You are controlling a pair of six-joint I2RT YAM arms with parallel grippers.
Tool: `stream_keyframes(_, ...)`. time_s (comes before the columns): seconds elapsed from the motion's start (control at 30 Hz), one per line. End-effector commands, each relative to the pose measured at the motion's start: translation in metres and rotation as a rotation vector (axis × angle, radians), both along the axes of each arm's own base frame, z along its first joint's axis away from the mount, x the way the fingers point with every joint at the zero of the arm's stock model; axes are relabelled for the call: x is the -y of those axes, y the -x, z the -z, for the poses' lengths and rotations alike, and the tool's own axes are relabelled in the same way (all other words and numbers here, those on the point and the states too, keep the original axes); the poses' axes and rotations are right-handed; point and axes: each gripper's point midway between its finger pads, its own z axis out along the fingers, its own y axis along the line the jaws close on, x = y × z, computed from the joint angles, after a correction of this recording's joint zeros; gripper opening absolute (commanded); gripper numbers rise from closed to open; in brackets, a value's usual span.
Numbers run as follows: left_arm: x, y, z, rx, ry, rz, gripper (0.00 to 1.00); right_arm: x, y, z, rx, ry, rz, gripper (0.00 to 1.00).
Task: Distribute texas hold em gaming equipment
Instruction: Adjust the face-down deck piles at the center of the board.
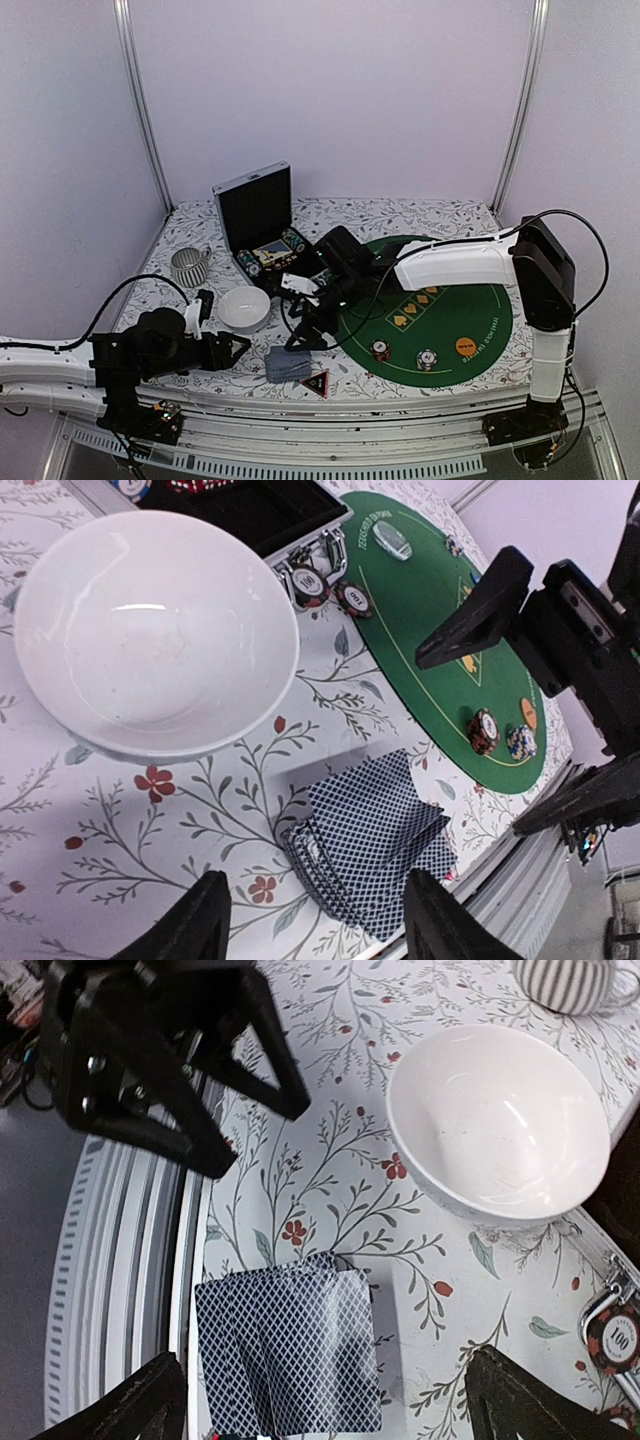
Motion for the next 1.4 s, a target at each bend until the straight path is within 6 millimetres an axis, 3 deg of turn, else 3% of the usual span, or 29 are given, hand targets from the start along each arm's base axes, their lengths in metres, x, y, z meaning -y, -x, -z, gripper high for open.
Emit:
stream_keyframes(0.0,-0.021,-0.004,0.002,0.022,-0.079,-0.054,0.66,-0.003,0.019,0.017,0.118,-0.001,-0.229,0.99)
stream_keyframes(0.13,-0.022,-0.006,0.000,0.029,-0.097,-0.055,0.72,-0.012,0.030,0.041,0.129,0.052,-0.300,0.99)
stream_keyframes(0.43,-0.017,-0.010,-0.004,0.057,-0.141,-0.025,0.74,-0.014,0.030,0.062,0.096,0.109,-0.311,0.99)
stream_keyframes(0.67,-0.019,-0.011,-0.006,0.068,-0.141,-0.024,0.75,-0.017,0.042,0.078,0.098,0.171,-0.338,0.99)
stream_keyframes(0.83,-0.019,-0.012,-0.011,0.090,-0.138,-0.019,0.75,-0.018,0.032,0.085,0.165,0.222,-0.285,0.99)
stream_keyframes(0.97,-0.021,-0.014,-0.012,0.098,-0.145,-0.024,0.76,-0.019,0.036,0.089,0.228,0.250,-0.301,0.99)
stream_keyframes(1.23,-0.020,-0.016,-0.014,0.106,-0.147,-0.018,0.76,-0.029,0.029,0.072,0.271,0.224,-0.291,0.99)
stream_keyframes(1.37,-0.020,-0.016,-0.014,0.108,-0.151,-0.015,0.76,-0.029,0.020,0.074,0.260,0.235,-0.268,0.99)
